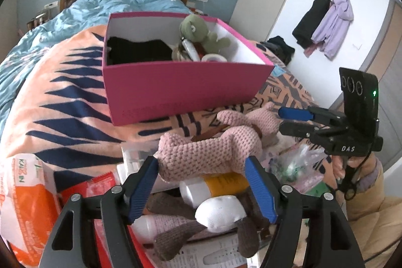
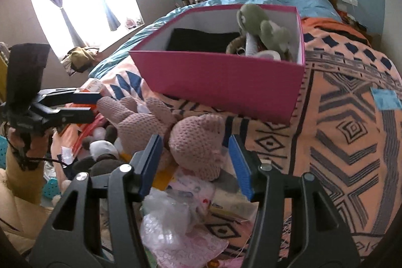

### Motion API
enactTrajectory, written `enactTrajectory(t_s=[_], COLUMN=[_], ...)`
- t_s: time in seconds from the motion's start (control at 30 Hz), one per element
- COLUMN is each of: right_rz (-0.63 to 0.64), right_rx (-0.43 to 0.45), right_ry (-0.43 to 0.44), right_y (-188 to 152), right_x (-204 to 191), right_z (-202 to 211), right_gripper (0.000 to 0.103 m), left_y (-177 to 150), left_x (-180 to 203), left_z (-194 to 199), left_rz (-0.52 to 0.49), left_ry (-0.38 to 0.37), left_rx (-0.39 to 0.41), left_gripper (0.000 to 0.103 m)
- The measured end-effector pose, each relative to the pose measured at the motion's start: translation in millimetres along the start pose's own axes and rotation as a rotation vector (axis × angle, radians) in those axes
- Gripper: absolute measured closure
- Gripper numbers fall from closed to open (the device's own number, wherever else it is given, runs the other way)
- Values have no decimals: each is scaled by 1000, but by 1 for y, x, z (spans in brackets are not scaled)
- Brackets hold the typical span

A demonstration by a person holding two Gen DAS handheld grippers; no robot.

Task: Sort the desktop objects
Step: 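Move the right gripper back to the pile and grasp the pink knitted bunny, then lift the pink knitted bunny with the right gripper toward the pink box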

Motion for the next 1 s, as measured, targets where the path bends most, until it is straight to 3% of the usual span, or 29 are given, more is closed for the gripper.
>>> enactTrajectory(t_s=[0.6, 0.83, 1.0], right_rz=[4, -61, -88], right_rx=[-17, -12, 6], right_ry=[-6, 30, 46], right_y=[-8, -4, 1], right_x=[-5, 0, -1], right_z=[-25, -20, -10], right_gripper=[48, 53, 54], left_y=[-13, -10, -3], left_x=[2, 2, 6], left_z=[-28, -23, -16], left_rz=[6, 33, 43], left_ry=[-6, -29, -51], left_rx=[-57, -34, -5], left_gripper=[31, 46, 47])
Point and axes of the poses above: each gripper's, at about its wrist camera, not at the fingertips, and z roughly against the way its jaws point, x to its right, y to its top, the point moved 6 cm from there along -z, roughly the way its jaws point, and after that the axes turned 12 degrees about -z, right-handed, at the moved point
